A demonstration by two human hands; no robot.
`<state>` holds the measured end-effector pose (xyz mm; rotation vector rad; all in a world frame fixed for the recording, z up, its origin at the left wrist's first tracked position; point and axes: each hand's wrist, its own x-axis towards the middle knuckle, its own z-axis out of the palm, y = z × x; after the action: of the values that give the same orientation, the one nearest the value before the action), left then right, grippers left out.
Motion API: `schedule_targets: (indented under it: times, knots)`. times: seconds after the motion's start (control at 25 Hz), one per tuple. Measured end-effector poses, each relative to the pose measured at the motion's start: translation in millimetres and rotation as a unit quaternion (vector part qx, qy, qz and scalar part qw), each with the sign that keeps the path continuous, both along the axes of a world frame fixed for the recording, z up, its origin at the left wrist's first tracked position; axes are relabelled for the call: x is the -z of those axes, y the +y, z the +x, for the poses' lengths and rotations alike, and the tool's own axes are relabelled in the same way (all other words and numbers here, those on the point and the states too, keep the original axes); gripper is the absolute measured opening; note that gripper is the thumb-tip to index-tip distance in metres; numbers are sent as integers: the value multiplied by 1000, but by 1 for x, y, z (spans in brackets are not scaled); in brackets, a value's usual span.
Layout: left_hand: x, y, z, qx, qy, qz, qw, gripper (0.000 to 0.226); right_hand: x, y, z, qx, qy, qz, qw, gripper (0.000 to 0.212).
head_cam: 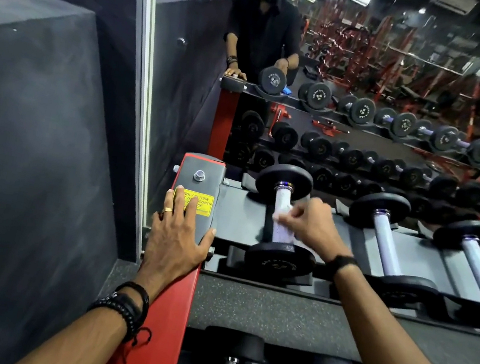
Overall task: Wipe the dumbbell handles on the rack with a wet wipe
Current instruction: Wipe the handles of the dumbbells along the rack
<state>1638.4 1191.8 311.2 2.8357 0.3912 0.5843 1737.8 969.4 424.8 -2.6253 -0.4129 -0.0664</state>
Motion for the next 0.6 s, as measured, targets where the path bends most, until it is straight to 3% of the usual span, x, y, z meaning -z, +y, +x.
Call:
schedule_targets:
  times: [0.12,0.2,0.36,0.4,0.48,0.56,0.6]
  knots:
    - [1,2,0,3,-3,-4,1000,78,5,14,18,50,-55,134,988,22]
    - [2,3,1,1,-3,-4,1000,78,9,11,17,44,-41,185,981,17]
    - [3,1,2,-5,7,3,1000,78,17,-26,-10,-7,117,123,985,25]
    - [2,2,3,-8,8,9,1000,78,15,-26,-11,-4,126,135,983,24]
    - [0,1,3,-6,8,13,1000,78,13,-13,3,33,47,181,982,16]
    - [0,1,1,1,1,6,1000,77,12,4,19,87,14,283,955,10]
    - [0,1,0,1,-4,3,1000,76,14,8,24,103,52,371,922,12]
